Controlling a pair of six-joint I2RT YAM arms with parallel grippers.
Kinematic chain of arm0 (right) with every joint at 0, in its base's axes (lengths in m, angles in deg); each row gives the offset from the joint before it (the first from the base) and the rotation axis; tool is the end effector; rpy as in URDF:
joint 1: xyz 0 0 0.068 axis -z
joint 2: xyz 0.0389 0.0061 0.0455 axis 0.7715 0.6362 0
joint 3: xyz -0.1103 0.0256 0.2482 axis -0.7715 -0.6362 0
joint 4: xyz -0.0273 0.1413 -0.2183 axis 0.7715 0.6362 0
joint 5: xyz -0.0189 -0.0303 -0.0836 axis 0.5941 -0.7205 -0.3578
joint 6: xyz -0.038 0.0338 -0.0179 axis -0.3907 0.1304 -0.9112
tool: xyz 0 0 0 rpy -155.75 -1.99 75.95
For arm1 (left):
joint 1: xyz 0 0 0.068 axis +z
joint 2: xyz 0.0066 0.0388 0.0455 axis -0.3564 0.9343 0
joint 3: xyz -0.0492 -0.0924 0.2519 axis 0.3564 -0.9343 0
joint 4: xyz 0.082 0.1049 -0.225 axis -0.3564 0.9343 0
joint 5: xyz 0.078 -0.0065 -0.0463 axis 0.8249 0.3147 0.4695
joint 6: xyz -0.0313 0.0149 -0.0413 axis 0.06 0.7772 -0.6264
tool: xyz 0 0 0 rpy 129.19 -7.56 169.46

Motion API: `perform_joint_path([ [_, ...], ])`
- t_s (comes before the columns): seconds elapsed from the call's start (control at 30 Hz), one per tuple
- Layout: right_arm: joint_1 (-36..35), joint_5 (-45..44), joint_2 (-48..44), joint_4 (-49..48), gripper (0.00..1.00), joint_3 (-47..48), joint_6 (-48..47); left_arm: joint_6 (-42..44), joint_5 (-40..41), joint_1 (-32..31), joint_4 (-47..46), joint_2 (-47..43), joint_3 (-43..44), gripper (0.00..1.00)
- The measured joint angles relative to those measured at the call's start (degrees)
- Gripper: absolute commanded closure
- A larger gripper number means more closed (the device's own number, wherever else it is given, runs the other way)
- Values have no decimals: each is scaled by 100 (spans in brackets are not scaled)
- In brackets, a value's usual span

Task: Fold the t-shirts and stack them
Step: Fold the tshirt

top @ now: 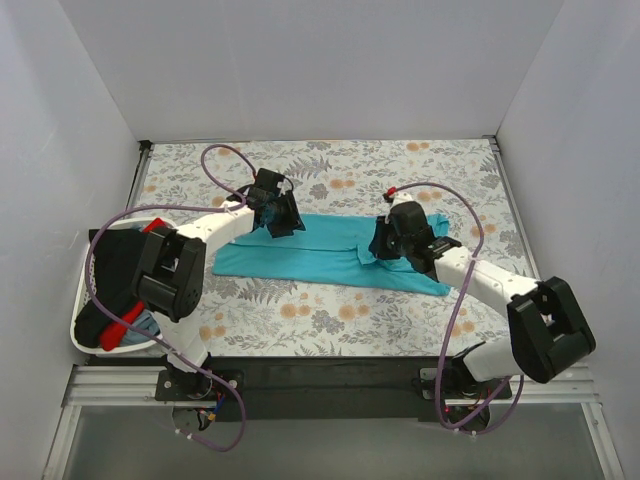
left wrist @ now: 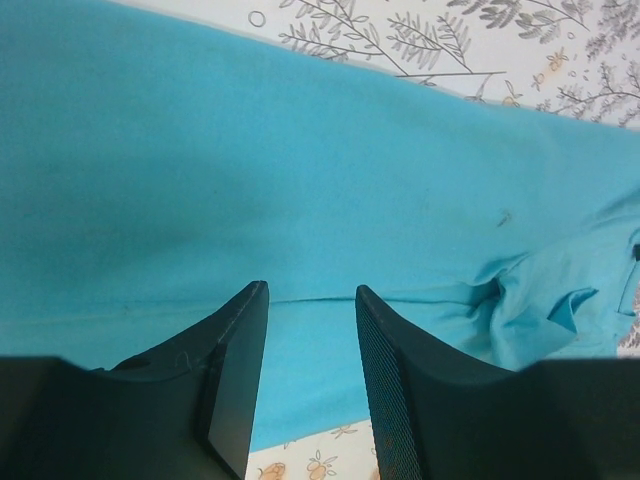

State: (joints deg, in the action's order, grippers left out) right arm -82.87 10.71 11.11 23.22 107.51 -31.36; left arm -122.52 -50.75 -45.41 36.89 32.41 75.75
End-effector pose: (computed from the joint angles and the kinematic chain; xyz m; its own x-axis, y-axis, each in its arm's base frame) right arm 0.2516 0.1582 0.2060 -0.6819 0.0511 -0.7297 -0.2568 0.9173 0.3042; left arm 0.3511 -0.1643 0.1929 -0.6363 -0.7694 -0.0564 -0.6125 0.5483 -0.5693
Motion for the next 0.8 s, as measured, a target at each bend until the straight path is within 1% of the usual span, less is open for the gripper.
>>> perform_joint_path([
  [0.13, 433, -271, -326, 258, 78, 282, -118, 35, -46, -116, -7, -140, -22, 61],
  [0.23, 824, -332, -258, 310, 77, 365, -223, 39, -55, -278, -11, -162, -22, 61],
  [0.3, 960, -376, -79, 422, 78, 396, -302, 37, -59, -389, 0, -162, -22, 61],
  [0.43, 970, -339, 542, 682, 80, 509, -461, 37, -59, -599, 2, -162, -17, 61],
  [0.5, 935, -291, 662, 809, 80, 509, -507, 37, -59, -671, 2, -162, -9, 61],
  [0.67, 774, -240, 597, 861, 81, 422, -610, 37, -55, -831, 17, -155, 59, 61],
  [0.8, 614, -240, 214, 883, 81, -46, -608, 37, -52, -903, 20, -151, 70, 61],
])
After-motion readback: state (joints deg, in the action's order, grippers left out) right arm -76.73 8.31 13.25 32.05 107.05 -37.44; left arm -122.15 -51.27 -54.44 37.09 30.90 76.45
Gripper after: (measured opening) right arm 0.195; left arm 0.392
